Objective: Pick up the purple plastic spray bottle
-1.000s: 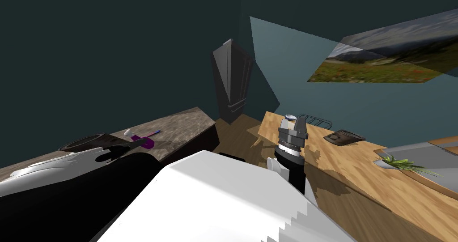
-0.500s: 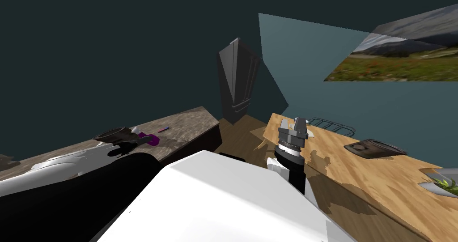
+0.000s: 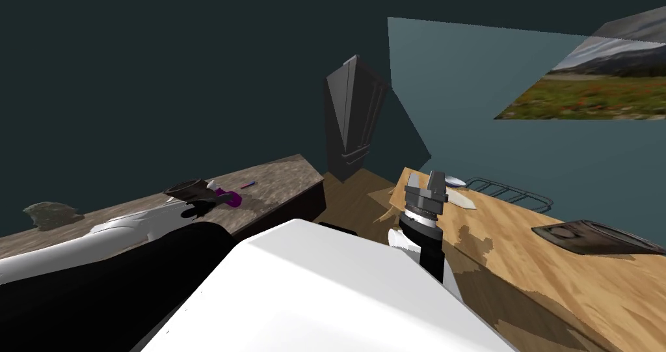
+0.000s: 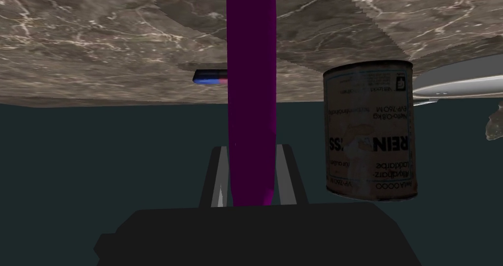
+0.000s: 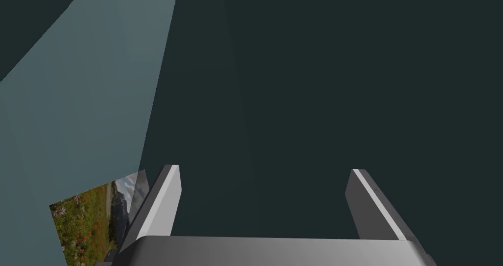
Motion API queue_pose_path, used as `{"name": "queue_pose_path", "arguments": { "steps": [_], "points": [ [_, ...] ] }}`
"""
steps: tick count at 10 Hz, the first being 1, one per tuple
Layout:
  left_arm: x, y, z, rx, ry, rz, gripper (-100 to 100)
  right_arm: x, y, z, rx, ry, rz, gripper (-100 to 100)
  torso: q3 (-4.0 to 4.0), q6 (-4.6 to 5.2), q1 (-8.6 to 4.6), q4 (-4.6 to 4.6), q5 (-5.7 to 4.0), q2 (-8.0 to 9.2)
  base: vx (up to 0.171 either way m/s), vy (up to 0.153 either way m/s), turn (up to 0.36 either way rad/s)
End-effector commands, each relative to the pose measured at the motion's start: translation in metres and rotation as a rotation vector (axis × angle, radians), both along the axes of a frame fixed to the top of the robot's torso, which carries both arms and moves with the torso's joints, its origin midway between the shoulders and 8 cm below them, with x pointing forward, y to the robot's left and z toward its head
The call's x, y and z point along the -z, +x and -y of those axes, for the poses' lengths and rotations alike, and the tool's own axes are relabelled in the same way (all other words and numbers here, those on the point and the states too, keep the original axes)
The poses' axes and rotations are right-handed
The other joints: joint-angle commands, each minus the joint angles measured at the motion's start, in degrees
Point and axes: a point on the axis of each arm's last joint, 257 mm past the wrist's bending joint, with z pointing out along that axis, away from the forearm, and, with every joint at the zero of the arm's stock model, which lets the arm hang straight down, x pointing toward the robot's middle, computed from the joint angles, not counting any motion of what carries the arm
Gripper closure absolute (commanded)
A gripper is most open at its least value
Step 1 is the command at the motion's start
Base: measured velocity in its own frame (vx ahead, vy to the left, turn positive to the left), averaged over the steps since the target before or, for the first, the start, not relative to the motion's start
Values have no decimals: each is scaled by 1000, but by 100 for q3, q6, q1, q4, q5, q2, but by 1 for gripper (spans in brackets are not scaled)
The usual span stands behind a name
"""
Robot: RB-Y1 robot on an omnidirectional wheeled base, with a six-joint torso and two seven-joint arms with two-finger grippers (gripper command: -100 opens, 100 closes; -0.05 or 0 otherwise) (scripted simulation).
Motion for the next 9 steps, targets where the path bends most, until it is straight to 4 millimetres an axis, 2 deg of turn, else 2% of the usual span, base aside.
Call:
{"name": "queue_pose_path", "arguments": {
  "steps": [1, 3, 5, 7, 8, 9],
  "points": [
    [5, 13, 14, 26, -18, 11, 100, 0, 0, 0, 0, 0, 0, 0, 0, 0, 0, 0, 0, 0, 1, 12, -22],
    [3, 30, 25, 40, -2, 4, 100, 0, 0, 0, 0, 0, 0, 0, -4, -6, 4, -2, 14, -6, 24, 51, 213],
    [6, 40, 36, 66, -19, 13, 100, 0, 0, 0, 0, 0, 0, 0, -7, 13, 6, -3, 20, -12, 3, 21, -3],
    [3, 55, 47, 79, -3, 3, 100, 0, 0, 0, 0, 0, 0, 0, -9, 0, 10, -4, 24, -13, 17, 52, 236],
    [5, 66, 61, 106, -20, 14, 100, 0, 0, 0, 0, 0, 0, 0, -10, 12, 16, -5, 28, -15, 11, 34, -25],
    [0, 75, 65, 110, 3, 0, 100, 0, 0, 0, 0, 0, 0, 0, -14, 31, 8, -5, 29, -22, 32, 57, 250]
  ]
}}
